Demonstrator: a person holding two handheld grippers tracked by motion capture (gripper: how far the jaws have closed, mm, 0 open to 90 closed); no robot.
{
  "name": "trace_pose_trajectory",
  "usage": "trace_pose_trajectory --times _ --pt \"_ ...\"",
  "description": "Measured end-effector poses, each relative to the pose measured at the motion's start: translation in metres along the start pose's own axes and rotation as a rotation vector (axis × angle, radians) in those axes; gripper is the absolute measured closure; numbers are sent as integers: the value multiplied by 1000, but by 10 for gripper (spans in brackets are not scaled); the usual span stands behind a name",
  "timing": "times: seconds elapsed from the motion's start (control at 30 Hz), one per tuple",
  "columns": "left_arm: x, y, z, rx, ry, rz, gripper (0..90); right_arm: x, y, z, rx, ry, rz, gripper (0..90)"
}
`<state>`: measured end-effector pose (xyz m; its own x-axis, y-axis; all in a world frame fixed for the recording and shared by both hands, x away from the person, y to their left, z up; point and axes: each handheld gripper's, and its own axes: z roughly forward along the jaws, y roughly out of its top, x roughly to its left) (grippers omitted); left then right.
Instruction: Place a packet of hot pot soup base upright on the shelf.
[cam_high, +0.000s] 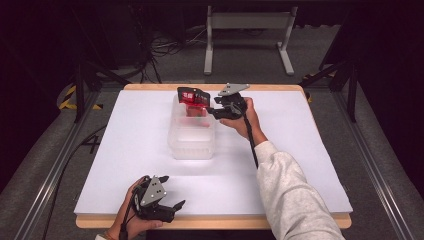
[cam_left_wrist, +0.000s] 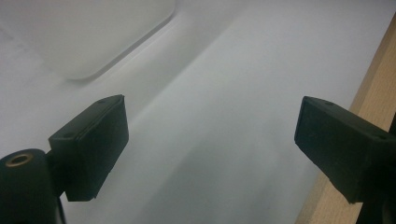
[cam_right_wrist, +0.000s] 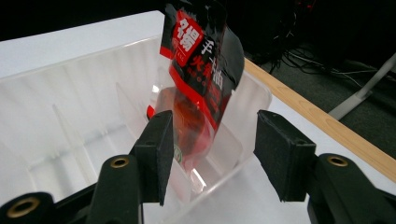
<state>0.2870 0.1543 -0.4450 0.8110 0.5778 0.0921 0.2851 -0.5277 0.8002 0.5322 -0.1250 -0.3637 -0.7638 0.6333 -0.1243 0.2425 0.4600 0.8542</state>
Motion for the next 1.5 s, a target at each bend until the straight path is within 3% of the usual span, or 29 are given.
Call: trace_pose_trajectory --times 0.1,0.53,0.6,0.83,1.1,1.33,1.5 --pt "1 1 0 -2 5 8 104 -1 -2 -7 -8 -2 7 485" --pt "7 6 8 11 16 21 103 4 -6 -30 34 -27 -43 457" --pt "10 7 10 2 5 10 103 4 -7 -33 44 -26 -43 444" --pt "9 11 15 13 -3 34 103 7 -12 -41 72 -27 -76 433" --pt "9 13 18 13 -11 39 103 4 -16 -52 65 -15 -47 411" --pt "7 15 19 12 -23 41 103 2 -21 -62 82 -31 -52 390" --pt "8 14 20 11 -22 36 103 2 -26 -70 66 -37 -47 366"
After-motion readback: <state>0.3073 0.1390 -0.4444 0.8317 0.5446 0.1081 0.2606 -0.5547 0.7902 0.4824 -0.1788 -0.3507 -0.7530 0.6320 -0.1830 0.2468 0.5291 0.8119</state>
